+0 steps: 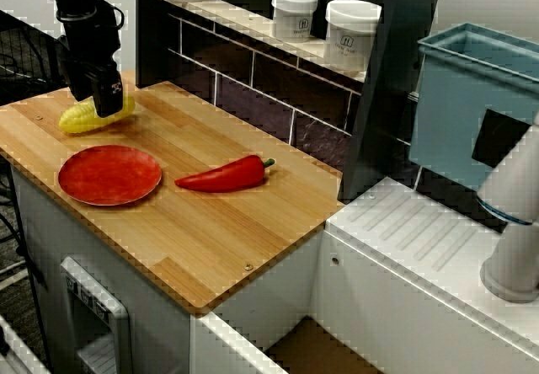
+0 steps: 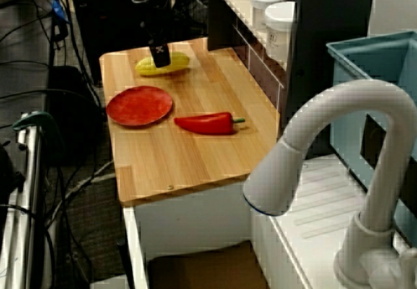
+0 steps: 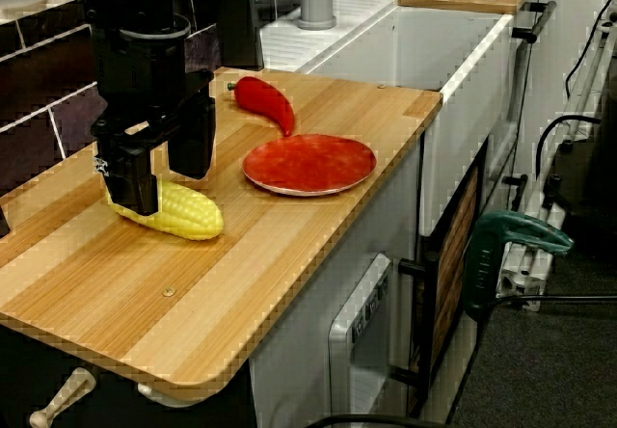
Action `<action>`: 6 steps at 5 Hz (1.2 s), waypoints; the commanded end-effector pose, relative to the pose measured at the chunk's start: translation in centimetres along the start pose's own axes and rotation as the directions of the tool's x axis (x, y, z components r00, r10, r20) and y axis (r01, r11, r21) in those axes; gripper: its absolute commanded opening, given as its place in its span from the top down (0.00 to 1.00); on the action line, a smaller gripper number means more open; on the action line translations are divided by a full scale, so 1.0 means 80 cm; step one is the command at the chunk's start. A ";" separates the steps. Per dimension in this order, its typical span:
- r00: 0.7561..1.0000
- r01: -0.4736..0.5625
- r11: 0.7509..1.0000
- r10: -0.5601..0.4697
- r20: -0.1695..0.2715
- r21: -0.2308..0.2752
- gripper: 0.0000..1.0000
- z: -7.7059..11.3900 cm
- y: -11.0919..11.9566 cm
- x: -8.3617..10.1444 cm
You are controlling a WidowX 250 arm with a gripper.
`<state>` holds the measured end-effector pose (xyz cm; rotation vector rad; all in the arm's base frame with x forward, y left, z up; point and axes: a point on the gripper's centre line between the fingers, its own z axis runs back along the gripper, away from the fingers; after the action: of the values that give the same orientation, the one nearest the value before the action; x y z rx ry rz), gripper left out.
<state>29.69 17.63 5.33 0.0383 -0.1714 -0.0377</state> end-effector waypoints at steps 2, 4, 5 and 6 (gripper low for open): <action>1.000 0.008 0.999 -0.008 -0.012 0.047 0.00 -0.023 0.002 -0.006; 1.000 0.008 1.000 -0.008 -0.023 0.008 1.00 -0.002 0.002 -0.005; 1.000 0.022 0.999 -0.022 0.000 -0.035 1.00 0.033 -0.001 -0.006; 0.999 0.035 0.997 -0.035 0.011 -0.075 1.00 0.064 -0.010 -0.012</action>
<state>28.44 15.74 7.95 -0.0801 -0.1193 -0.0721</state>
